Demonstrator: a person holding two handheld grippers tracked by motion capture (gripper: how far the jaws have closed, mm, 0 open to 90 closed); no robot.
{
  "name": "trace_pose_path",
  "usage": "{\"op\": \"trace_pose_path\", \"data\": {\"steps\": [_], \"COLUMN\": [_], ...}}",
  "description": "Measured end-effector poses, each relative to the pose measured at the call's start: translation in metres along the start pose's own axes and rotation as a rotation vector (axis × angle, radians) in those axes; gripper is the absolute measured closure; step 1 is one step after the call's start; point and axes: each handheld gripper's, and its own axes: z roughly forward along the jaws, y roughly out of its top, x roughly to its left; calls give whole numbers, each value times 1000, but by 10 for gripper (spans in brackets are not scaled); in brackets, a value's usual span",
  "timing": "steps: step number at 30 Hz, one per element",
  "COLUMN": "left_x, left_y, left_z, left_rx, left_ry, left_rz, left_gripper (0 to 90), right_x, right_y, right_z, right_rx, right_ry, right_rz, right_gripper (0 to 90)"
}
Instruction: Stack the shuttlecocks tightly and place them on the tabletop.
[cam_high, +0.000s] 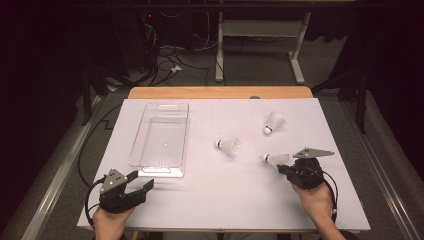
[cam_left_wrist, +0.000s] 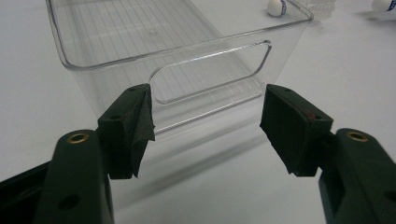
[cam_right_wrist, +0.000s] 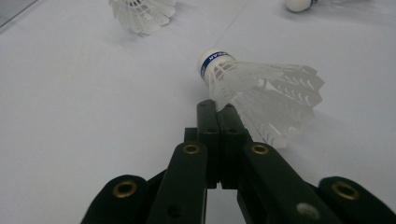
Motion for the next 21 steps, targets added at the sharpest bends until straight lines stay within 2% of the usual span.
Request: {"op": "trace_pose_path", "data": {"steps": [21], "left_x": [0], "left_y": [0], "left_z": [0], "left_rx": [0], "left_ry": [-2], "left_rz": [0], "left_gripper": [350], "right_x": [17], "right_y": [25], "right_z": [15], "right_rx": [1], "right_ry": [67], "right_rz": [-67], "right_gripper": [900]}}
